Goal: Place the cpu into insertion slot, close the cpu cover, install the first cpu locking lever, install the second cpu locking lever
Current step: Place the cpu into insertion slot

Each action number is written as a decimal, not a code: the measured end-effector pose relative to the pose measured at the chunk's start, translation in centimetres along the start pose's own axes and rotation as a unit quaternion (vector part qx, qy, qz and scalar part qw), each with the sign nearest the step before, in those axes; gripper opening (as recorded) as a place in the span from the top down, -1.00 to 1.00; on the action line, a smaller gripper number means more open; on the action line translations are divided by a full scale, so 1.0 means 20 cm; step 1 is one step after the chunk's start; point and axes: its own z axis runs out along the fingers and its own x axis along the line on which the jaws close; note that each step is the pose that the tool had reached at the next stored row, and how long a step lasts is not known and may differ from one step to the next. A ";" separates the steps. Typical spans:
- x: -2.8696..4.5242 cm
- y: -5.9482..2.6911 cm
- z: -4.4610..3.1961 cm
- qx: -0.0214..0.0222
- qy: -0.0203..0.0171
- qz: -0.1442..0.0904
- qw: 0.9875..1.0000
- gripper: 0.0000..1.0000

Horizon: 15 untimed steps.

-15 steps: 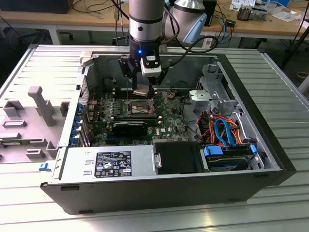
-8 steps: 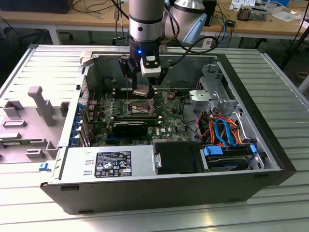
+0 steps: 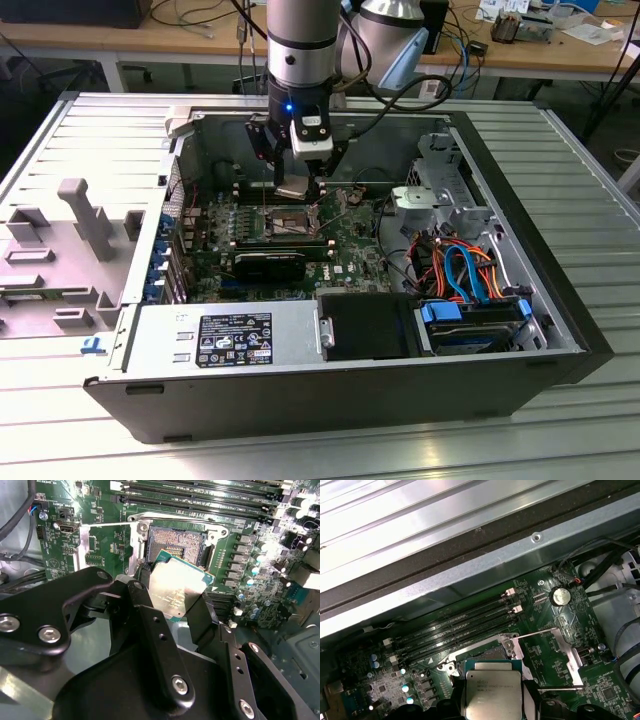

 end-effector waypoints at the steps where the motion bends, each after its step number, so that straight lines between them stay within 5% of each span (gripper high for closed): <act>1: 0.000 0.000 0.000 0.000 0.000 0.001 1.000 -0.08; 15: 0.000 0.000 0.004 0.000 0.000 0.008 1.000 -0.08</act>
